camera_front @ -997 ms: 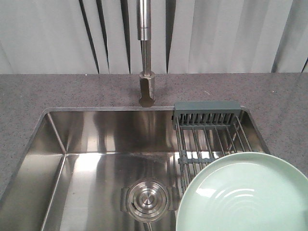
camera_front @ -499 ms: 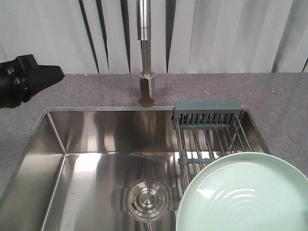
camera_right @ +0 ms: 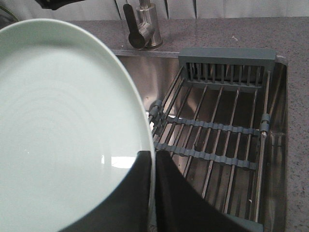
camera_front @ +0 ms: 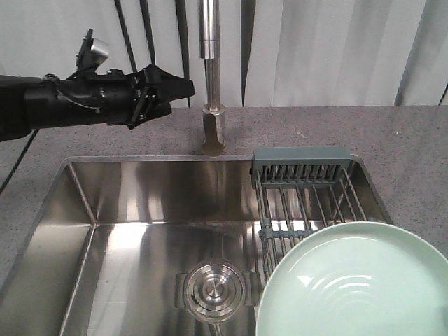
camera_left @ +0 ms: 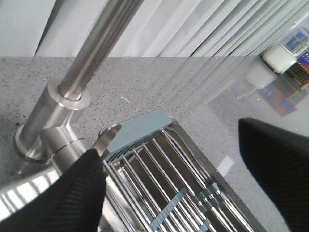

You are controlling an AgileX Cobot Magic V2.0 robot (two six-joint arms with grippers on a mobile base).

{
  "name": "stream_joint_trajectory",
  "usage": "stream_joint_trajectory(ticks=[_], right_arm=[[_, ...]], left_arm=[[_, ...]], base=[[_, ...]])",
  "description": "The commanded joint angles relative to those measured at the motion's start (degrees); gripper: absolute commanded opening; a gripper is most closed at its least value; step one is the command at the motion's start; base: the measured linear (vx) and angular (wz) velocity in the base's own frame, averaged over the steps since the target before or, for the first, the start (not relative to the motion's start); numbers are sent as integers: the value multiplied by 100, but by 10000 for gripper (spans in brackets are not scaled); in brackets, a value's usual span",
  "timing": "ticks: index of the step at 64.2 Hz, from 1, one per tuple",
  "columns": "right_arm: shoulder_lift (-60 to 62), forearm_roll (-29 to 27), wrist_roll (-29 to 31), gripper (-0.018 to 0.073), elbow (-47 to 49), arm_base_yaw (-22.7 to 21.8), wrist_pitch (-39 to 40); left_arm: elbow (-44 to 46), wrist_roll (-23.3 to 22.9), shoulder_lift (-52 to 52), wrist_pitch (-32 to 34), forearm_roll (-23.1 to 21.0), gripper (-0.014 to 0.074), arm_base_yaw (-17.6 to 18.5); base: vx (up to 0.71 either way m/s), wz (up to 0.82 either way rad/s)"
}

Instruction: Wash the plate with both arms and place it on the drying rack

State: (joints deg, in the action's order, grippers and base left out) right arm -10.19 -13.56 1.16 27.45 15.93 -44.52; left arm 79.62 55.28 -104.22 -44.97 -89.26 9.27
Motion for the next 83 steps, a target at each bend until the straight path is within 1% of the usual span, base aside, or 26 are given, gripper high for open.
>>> stream_joint_trajectory(ticks=[1,13,24,28,36,42,56,60,69,78,83], right_arm=[[-59,-63,15,-1,151,-16,454],[-59,-63,15,-1,151,-16,454],[-59,-63,15,-1,151,-16,454],[-59,-63,15,-1,151,-16,454],[-59,-63,15,-1,151,-16,454],[-59,-63,15,-1,151,-16,454],[-59,-63,15,-1,151,-16,454],[-59,-63,15,-1,151,-16,454],[-59,-63,15,-1,151,-16,454],[-59,-63,15,-1,151,-16,454],[-59,-63,15,-1,151,-16,454]], left_arm=[[674,27,-178,-29,-373,596,133],[1497,19,-935,10,-389,566,258],[1837,12,-1359,3,-759,557,312],[1921,12,-1477,-67,-844,557,315],[1974,12,-1649,-363,-1166,557,323],[1968,12,-1712,-617,-1203,557,380],[1968,12,-1701,-977,-987,557,595],[1968,12,-1701,-1090,-850,557,644],[1953,-12,-1701,-1368,-431,555,689],[1953,-401,-1701,-1681,126,555,707],[1953,-539,-1701,-1851,433,555,707]], base=[[0,0],[0,0],[0,0],[0,0],[0,0],[0,0],[0,0],[0,0],[0,0],[0,0],[0,0]])
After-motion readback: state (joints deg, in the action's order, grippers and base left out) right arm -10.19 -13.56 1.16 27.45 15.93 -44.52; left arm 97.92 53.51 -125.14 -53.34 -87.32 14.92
